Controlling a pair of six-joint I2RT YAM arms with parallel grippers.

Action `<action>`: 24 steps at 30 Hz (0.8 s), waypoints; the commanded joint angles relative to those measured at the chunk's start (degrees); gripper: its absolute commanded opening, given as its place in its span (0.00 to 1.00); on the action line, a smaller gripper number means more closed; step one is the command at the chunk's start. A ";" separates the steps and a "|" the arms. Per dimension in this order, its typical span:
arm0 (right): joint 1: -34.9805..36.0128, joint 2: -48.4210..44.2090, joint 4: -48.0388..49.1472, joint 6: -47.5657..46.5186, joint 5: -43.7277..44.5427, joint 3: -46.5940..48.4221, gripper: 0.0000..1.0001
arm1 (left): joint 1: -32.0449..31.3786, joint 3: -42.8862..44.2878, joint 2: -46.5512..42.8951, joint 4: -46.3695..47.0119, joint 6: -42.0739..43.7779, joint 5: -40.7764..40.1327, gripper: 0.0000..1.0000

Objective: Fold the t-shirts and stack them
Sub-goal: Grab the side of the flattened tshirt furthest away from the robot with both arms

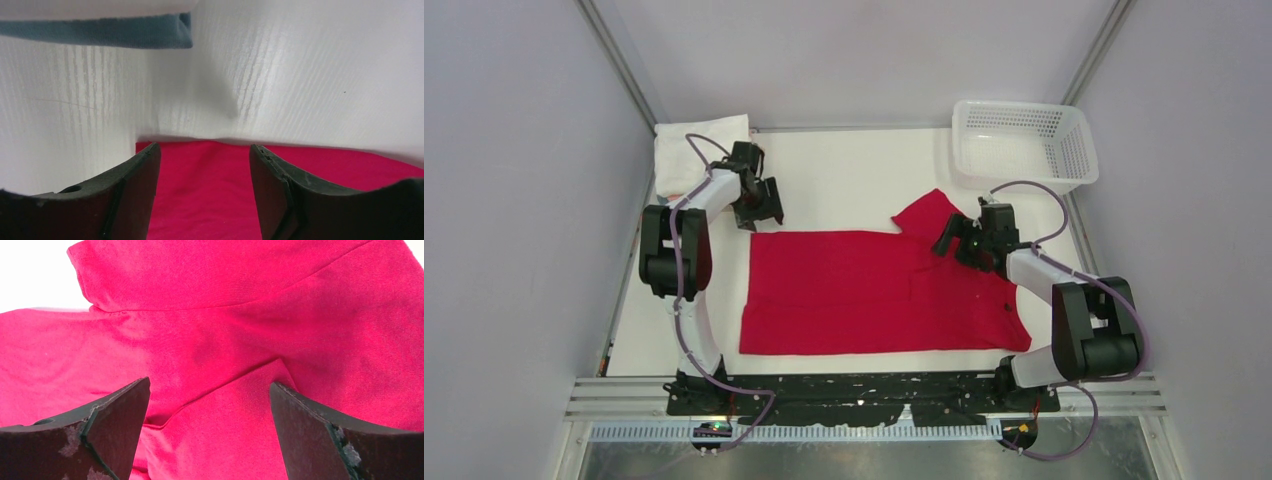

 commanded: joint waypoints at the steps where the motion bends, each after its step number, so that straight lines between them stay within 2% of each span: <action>1: -0.95 2.43 -3.64 -0.78 1.99 0.33 0.95 | -0.39 1.31 -0.95 3.15 -0.65 3.45 0.66; 4: -1.46 3.02 -4.90 -1.15 4.89 0.61 0.95 | -2.19 3.83 2.42 1.90 0.19 2.85 0.66; 9: -1.98 3.52 -5.53 -1.41 4.70 1.06 0.95 | -4.57 10.64 7.26 -3.81 0.06 -1.31 0.66; 14: -3.34 3.60 -6.41 -1.16 4.35 1.24 0.95 | -4.63 10.04 6.26 -3.51 -2.22 -5.20 0.65; 18: -4.46 3.85 -7.78 -1.13 4.11 1.29 0.97 | -4.58 9.44 5.97 -2.75 -2.97 -3.52 0.66; 24: -6.29 1.73 -8.66 -0.57 6.91 0.32 0.95 | -4.63 7.00 3.73 -1.34 -3.82 -3.73 0.65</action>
